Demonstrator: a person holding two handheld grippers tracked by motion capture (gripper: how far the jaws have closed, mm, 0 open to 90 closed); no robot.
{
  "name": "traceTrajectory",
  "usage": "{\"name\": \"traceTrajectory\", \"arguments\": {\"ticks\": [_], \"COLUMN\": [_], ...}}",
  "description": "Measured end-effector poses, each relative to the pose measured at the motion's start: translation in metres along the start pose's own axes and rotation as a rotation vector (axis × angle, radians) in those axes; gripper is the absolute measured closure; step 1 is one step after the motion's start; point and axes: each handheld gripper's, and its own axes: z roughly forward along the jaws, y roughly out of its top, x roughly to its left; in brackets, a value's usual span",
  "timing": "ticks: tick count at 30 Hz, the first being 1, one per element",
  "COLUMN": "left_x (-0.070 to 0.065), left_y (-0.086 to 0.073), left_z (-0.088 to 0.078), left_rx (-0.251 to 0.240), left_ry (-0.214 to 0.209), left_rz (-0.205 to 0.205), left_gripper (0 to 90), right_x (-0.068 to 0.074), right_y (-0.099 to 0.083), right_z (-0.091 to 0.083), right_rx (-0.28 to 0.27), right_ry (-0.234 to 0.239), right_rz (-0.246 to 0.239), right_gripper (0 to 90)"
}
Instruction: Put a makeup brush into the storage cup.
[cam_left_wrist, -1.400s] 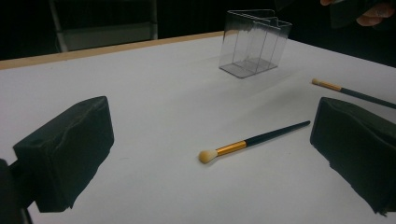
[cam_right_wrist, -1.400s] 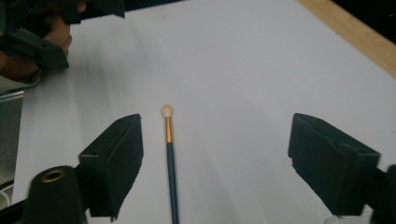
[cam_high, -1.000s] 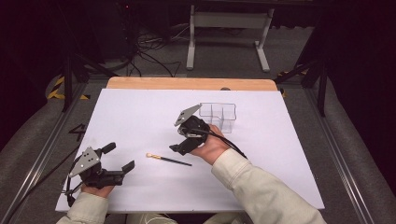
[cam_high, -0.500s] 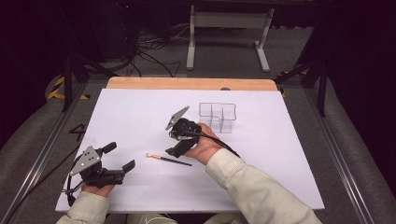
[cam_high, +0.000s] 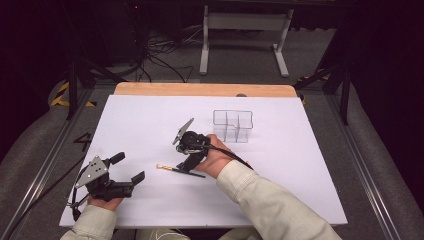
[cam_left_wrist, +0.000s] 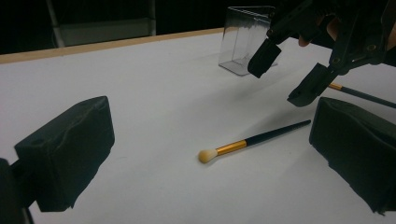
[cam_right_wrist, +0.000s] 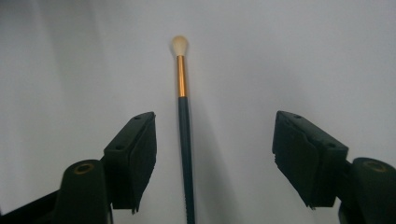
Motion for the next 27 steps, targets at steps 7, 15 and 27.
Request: {"name": "traceTrajectory", "arguments": {"ticks": [7,15,27], "left_x": [0.0,0.0,0.001], "left_y": [0.0,0.0,0.0], "left_z": [-0.001,-0.001,-0.001], "left_rx": [0.002,-0.003,-0.001], "left_ry": [0.0,0.003,0.003], "left_rz": [0.001,-0.004,-0.008], "left_gripper": [0.7,0.7,0.7], "right_x": [0.001,0.002,0.005], "right_y": [0.001,0.0,-0.002], "right_z": [0.011,0.02,0.029], "right_rx": [0.068,0.127,0.178], "right_ry": [0.022,0.021,0.021], "right_rz": [0.01,-0.001,-0.002], "right_gripper": [37.6,40.3,50.0]}}
